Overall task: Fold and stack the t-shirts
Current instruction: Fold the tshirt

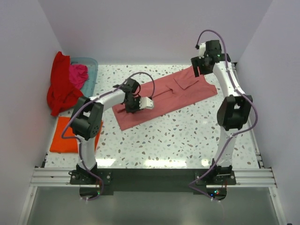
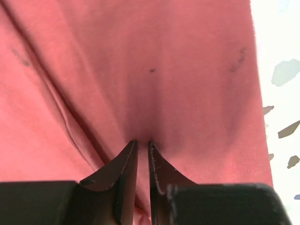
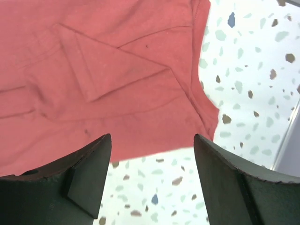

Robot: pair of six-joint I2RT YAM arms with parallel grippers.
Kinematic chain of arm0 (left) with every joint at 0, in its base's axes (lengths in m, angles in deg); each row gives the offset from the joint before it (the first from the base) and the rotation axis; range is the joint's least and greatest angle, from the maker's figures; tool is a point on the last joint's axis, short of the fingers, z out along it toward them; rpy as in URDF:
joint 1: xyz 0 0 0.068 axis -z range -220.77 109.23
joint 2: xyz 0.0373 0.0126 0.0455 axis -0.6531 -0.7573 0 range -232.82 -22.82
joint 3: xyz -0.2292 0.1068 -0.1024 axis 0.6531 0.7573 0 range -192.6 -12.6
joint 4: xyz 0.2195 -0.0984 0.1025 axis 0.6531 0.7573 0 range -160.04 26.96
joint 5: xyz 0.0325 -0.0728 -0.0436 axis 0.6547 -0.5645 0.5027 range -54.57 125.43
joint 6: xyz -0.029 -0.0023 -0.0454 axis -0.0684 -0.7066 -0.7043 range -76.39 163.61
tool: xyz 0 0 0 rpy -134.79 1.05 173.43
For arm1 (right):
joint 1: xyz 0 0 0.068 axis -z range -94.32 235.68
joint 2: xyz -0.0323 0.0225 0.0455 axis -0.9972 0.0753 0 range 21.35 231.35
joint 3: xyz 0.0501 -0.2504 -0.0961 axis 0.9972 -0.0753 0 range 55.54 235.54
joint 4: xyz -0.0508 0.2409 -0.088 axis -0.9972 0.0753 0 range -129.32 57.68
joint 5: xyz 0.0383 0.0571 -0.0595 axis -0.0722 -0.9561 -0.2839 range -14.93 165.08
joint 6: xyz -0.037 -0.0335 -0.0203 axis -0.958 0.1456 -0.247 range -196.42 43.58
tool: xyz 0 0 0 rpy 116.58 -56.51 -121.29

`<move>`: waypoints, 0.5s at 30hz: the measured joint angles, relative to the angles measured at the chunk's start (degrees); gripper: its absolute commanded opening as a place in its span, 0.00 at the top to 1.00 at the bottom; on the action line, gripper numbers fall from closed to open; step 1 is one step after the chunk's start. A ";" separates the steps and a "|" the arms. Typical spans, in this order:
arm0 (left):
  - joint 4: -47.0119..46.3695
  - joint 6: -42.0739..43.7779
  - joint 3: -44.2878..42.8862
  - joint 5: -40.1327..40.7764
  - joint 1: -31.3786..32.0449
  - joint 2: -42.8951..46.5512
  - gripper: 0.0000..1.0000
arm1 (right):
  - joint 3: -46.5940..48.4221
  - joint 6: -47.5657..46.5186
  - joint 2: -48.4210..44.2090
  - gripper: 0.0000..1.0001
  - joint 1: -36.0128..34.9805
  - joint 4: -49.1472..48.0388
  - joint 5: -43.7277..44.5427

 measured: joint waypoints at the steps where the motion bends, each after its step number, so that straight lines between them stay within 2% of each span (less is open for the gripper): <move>1: -0.59 1.11 0.90 1.07 0.72 0.48 0.82 | -0.68 0.02 -2.01 0.25 0.17 1.01 -0.48; 6: -2.97 4.96 7.37 4.85 5.79 4.35 0.86 | -4.28 0.50 -7.98 0.24 1.79 6.91 -4.11; 9: -1.97 5.07 10.16 4.76 11.91 6.51 0.88 | -8.09 0.55 -9.42 0.24 4.57 9.84 -6.49; 12: 0.24 2.51 9.53 0.70 21.07 6.60 0.89 | -12.02 0.17 -9.94 0.25 8.24 12.46 -7.82; 15: 3.04 -2.14 4.87 -8.52 29.66 3.69 0.87 | -15.76 -0.52 -10.54 0.26 10.99 13.53 -7.89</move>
